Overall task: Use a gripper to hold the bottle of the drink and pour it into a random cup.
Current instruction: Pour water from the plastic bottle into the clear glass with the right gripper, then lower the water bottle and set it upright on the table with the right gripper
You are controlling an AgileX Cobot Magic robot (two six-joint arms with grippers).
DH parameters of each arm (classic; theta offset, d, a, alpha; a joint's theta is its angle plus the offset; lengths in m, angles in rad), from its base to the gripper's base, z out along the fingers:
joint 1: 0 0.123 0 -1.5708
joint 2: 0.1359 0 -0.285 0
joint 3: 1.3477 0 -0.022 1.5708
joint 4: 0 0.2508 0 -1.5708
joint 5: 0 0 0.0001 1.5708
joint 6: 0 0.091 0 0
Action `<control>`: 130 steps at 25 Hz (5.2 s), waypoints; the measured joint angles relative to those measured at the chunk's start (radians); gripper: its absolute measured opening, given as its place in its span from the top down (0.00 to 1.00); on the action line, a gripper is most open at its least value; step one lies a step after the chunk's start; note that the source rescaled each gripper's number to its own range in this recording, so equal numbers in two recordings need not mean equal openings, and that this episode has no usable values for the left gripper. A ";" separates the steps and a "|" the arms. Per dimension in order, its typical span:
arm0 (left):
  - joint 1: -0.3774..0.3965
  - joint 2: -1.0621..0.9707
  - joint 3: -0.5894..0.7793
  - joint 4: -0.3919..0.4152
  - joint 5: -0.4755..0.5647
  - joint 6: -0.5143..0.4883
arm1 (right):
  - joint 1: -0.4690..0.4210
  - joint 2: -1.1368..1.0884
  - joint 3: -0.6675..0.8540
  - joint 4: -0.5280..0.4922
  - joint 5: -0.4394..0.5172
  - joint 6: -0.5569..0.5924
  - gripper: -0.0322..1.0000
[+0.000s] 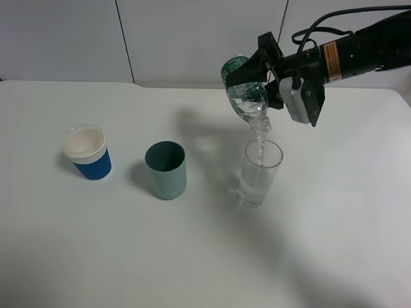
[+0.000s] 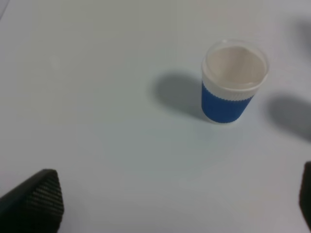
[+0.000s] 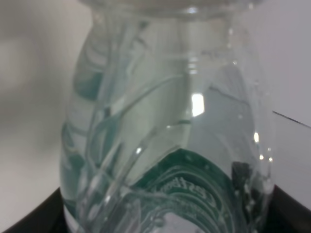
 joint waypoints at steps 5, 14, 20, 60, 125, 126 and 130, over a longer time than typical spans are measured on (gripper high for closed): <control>0.000 0.000 0.000 0.000 0.000 0.000 | 0.000 0.000 0.000 0.000 0.000 -0.014 0.96; 0.000 0.000 0.000 0.000 0.000 0.000 | 0.000 0.000 0.000 0.000 -0.001 -0.029 0.96; 0.000 0.000 0.000 0.000 0.000 0.000 | 0.000 0.000 0.000 0.000 -0.001 -0.040 0.96; 0.000 0.000 0.000 0.000 0.000 0.000 | 0.012 0.000 0.000 0.000 -0.028 -0.128 0.96; 0.000 0.000 0.000 -0.002 0.000 0.000 | 0.008 -0.035 0.000 0.001 -0.026 0.320 0.96; 0.000 0.000 0.000 -0.002 0.000 0.000 | 0.004 -0.035 0.000 0.004 -0.020 0.344 0.96; 0.000 0.000 0.000 -0.002 0.000 0.000 | -0.004 -0.035 0.000 0.059 0.014 0.454 0.96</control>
